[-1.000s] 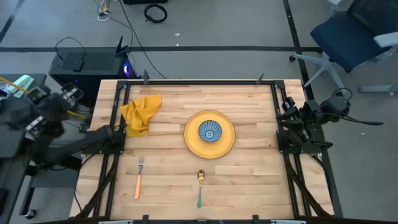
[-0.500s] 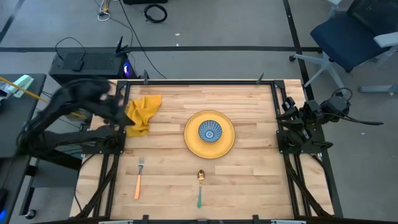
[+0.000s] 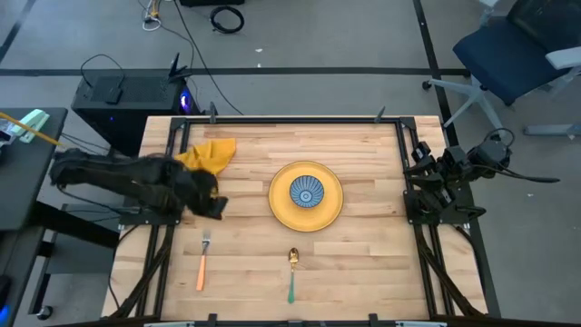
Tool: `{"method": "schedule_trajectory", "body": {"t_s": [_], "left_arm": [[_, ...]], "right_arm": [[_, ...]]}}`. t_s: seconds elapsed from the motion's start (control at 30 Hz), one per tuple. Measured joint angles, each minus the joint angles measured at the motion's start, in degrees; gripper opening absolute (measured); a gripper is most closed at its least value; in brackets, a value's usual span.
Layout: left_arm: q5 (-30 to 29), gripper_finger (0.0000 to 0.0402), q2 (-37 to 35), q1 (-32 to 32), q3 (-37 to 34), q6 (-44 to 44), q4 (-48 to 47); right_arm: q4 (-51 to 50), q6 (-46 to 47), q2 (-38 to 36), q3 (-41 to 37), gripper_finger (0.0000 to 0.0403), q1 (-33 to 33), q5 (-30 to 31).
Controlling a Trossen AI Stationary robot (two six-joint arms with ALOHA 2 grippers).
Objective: Set table place
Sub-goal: Put the orange fork to the left side of the gold plate
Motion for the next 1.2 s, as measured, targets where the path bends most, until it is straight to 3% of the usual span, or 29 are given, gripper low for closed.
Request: {"method": "schedule_trajectory", "body": {"t_s": [0.2,0.43,0.57,0.77,1.2], "left_arm": [[-4.3,0.0031,4.0,-16.8,0.9,-16.3,0.6],[-18.1,0.0029,7.5,-35.7,1.6,-40.3,-0.6],[-19.1,0.0031,11.6,-42.5,1.6,-50.4,-6.2],[-17.3,0.0026,17.1,-44.2,1.6,-52.6,-11.8],[-17.9,0.0031,25.7,-43.3,1.6,-49.2,-3.5]], "right_arm": [[0.0,0.0,0.0,0.0,0.011,0.0,0.0],[0.0,0.0,0.0,0.0,0.011,0.0,0.0],[0.0,0.0,0.0,0.0,0.011,0.0,0.0],[0.0,0.0,0.0,0.0,0.011,0.0,0.0],[0.0,0.0,0.0,0.0,0.0109,0.0,0.0]]}}
